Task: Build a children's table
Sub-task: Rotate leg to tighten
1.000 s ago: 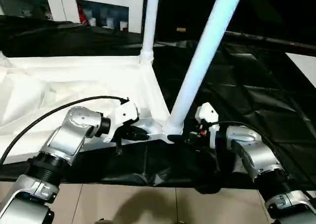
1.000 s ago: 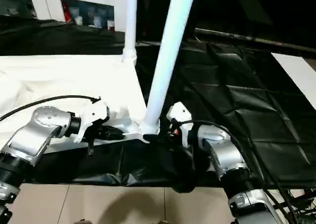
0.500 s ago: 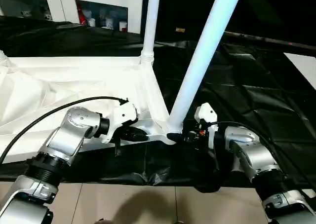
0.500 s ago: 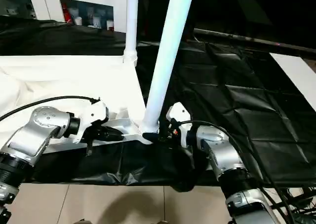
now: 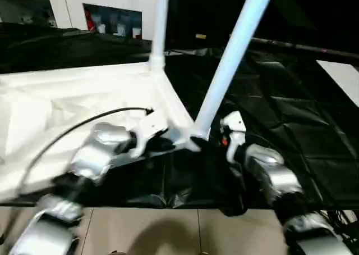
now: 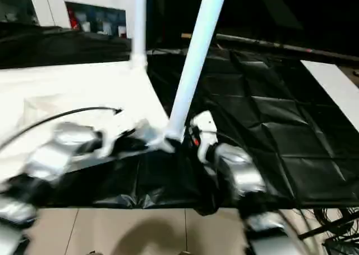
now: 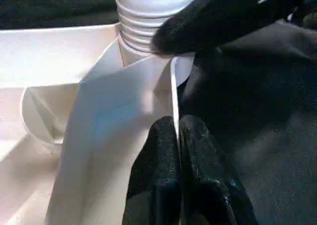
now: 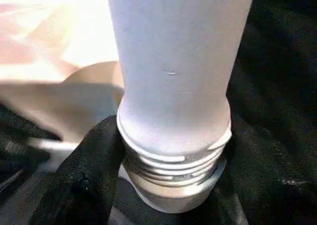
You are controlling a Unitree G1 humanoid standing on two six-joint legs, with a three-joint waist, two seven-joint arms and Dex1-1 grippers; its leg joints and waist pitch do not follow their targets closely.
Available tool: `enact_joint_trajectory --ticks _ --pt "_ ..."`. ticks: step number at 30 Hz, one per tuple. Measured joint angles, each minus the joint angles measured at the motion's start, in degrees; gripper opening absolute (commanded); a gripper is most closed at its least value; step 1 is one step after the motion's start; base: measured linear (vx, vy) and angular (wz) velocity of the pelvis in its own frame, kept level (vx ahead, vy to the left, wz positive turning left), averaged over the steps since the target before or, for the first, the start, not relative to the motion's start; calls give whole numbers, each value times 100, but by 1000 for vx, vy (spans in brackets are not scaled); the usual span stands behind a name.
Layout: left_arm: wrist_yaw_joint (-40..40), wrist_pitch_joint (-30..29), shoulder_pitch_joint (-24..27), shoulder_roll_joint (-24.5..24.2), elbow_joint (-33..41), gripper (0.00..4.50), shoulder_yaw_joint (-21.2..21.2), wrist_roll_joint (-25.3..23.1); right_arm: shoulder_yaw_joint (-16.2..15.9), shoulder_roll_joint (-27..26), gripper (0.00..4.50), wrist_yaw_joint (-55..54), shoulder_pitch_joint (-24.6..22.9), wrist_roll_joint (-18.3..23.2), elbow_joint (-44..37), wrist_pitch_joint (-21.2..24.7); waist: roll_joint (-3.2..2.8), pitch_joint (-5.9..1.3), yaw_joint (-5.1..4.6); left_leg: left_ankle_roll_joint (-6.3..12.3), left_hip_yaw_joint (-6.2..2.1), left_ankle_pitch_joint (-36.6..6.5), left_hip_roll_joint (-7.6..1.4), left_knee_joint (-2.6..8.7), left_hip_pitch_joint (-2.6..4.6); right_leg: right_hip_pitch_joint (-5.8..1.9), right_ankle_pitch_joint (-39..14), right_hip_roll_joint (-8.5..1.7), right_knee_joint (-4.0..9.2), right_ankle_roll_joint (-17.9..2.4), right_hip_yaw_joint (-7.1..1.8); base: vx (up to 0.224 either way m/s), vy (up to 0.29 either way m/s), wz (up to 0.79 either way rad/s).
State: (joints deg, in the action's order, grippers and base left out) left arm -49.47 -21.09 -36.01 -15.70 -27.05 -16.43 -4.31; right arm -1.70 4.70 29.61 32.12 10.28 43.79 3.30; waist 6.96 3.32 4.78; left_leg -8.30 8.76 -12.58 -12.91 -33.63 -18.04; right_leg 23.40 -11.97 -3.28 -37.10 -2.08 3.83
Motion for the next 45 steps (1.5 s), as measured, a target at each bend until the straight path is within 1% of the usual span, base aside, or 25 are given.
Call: enact_joint_trajectory --ticks 2,4,8,10,13,14,15,17,19,21,23,25,26,28,33,35,37,39,40,41,43,45 --pt "398 -91 -126 225 -209 0 43 -71 140 -235 274 -606 203 -46 258 -35 -7 1 2 -8 0 14 0 4 -2 2 12 0 1 1 1 0 0 0" --pt "632 -129 -177 382 -305 0 44 -132 200 -350 274 -934 311 -111 427 -128 -9 0 14 -6 0 17 0 2 -2 0 15 0 2 4 0 0 0 0" --pt "742 -108 -190 447 -331 0 53 -207 204 -399 274 -1072 380 -217 624 -391 -12 1 19 -6 -1 18 0 4 -6 1 18 0 3 6 0 0 0 0" --pt "719 -100 -188 432 -322 0 53 -205 234 -401 344 -1019 379 -194 639 -415 -12 2 17 -5 -1 18 0 4 -7 2 19 0 3 6 0 0 0 0" --pt "570 -85 -147 306 -244 0 70 -143 259 -353 346 -567 309 -110 561 -467 -13 2 -8 -4 -2 18 -1 7 -8 5 19 1 4 7 1 0 0 0" --pt "475 -73 -110 231 -194 0 83 -99 258 -309 374 -348 251 -99 506 -480 -19 6 -11 -4 -2 18 -1 11 -8 7 18 1 4 7 2 0 0 0" --pt "401 -25 -84 175 -155 0 82 -94 229 -266 387 -229 197 -101 429 -481 -23 8 -10 -2 -2 19 -1 13 -9 9 18 2 4 6 2 0 0 0" --pt "168 76 -21 -1 -62 0 80 -55 63 -88 391 216 87 -108 229 -448 -33 15 -10 1 -2 21 -1 13 -11 12 18 2 4 6 2 0 0 0" --pt "-53 196 35 -149 -5 0 79 -18 -64 81 391 583 4 -106 68 -382 -38 19 -7 2 -1 21 -1 13 -14 13 18 2 6 6 2 0 0 0" --pt "-609 398 253 -507 267 0 74 136 -323 546 391 1437 -299 -73 -417 -324 -44 23 12 8 -2 18 -1 17 -15 13 12 2 11 4 2 0 0 0" --pt "-1100 421 403 -770 443 0 92 295 -435 730 391 1978 -388 -63 -592 -265 -49 25 18 7 -1 19 -2 21 -14 14 9 2 9 2 4 0 0 0" --pt "-1427 424 481 -882 577 0 63 413 -509 739 391 2213 -401 -62 -717 -252 -50 26 25 4 -1 18 -2 19 -16 15 10 1 9 1 3 0 0 0" --pt "-1590 424 532 -928 701 0 -22 462 -567 750 391 2357 -400 -60 -807 -248 -51 27 49 4 -1 17 -2 19 -19 14 9 -1 10 1 4 0 0 0" --pt "-1743 425 594 -980 815 0 -58 472 -602 769 391 2482 -399 -59 -900 -253 -52 28 73 5 1 19 -2 16 -24 11 9 -3 10 1 3 0 0 0" --pt "-1906 433 650 -1072 875 0 -74 562 -730 951 391 2717 -400 -68 -966 -216 -50 27 67 5 1 20 -2 12 -26 8 9 -3 8 1 3 0 0 0" --pt "-1919 433 653 -1077 879 0 -73 568 -772 951 364 2813 -400 -72 -969 -206 -50 27 68 4 0 21 -3 14 -26 8 9 -3 8 2 5 0 0 0" --pt "-1920 433 653 -1080 880 0 -73 568 -781 951 355 2865 -400 -89 -968 -199 -50 27 66 5 0 21 -3 12 -27 8 9 -3 8 2 4 0 0 0" --pt "-1924 433 654 -1081 882 0 -73 569 -782 956 331 2891 -400 -110 -968 -194 -49 26 63 5 1 21 -3 11 -28 8 9 -3 8 2 4 0 0 0" --pt "-1928 433 654 -1083 882 0 -73 569 -782 956 331 2894 -400 -114 -968 -194 -49 26 63 5 1 21 -3 11 -28 8 9 -3 9 2 4 0 0 0" --pt "-1930 433 654 -1086 882 0 -73 570 -781 956 314 2896 -399 -114 -968 -194 -49 26 64 5 0 21 -3 12 -28 8 9 -3 8 2 5 0 0 0" --pt "-1964 435 658 -1097 884 0 -73 581 -781 966 312 2903 -399 -114 -968 -187 -49 26 66 5 0 21 -3 13 -28 8 9 -3 8 2 5 0 0 0" --pt "-1968 440 662 -1101 884 0 -73 581 -780 962 281 2906 -399 -106 -968 -154 -49 26 66 6 0 22 -3 11 -28 8 9 -3 8 2 4 0 0 0"
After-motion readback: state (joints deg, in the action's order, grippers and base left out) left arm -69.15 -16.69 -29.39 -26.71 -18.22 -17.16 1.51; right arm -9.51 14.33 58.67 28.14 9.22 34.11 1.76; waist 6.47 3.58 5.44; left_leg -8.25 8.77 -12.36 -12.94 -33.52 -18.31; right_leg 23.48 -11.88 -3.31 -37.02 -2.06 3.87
